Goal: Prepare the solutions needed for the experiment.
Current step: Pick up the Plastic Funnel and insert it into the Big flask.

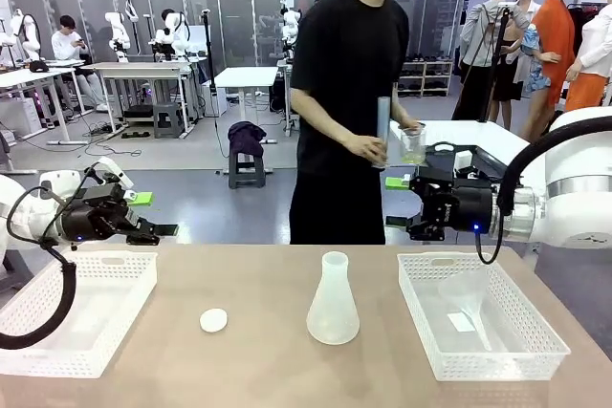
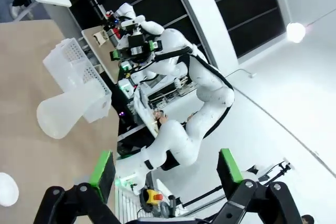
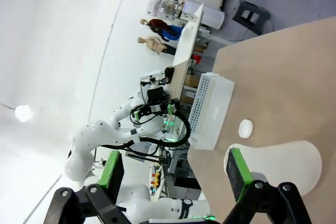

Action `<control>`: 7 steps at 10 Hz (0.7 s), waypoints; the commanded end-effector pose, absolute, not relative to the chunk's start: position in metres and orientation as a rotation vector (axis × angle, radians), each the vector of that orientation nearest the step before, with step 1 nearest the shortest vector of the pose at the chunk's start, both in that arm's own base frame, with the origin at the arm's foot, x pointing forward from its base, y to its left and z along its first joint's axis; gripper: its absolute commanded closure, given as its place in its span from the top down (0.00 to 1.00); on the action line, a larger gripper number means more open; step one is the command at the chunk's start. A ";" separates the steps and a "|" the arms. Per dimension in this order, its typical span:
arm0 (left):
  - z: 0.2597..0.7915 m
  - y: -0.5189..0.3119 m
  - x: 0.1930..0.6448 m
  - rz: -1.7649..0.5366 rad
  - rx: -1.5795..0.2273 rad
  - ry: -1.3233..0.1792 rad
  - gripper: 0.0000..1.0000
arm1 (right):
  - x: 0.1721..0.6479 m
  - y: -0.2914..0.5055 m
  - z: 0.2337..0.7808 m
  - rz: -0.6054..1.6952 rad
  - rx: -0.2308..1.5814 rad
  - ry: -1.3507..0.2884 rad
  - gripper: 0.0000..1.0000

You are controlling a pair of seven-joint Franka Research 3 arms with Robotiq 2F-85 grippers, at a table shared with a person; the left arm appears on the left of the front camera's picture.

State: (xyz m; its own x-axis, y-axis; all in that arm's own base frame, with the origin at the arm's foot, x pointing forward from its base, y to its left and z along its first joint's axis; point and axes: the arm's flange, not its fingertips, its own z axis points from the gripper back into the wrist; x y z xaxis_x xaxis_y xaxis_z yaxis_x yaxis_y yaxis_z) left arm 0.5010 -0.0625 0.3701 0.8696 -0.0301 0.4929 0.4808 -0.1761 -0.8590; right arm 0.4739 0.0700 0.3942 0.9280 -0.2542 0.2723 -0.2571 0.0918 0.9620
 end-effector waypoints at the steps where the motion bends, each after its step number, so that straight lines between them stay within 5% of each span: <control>1: 0.375 -0.072 0.510 -0.404 -1.751 -0.333 1.00 | 0.483 0.069 0.388 0.018 1.484 -0.431 1.00; 6: 0.388 -0.074 0.501 -0.216 -1.581 -0.248 1.00 | 0.480 0.071 0.363 -0.024 1.513 -0.373 1.00; 7: 0.375 -0.069 0.509 -0.312 -1.669 -0.276 1.00 | 0.480 0.071 0.363 -0.024 1.513 -0.373 1.00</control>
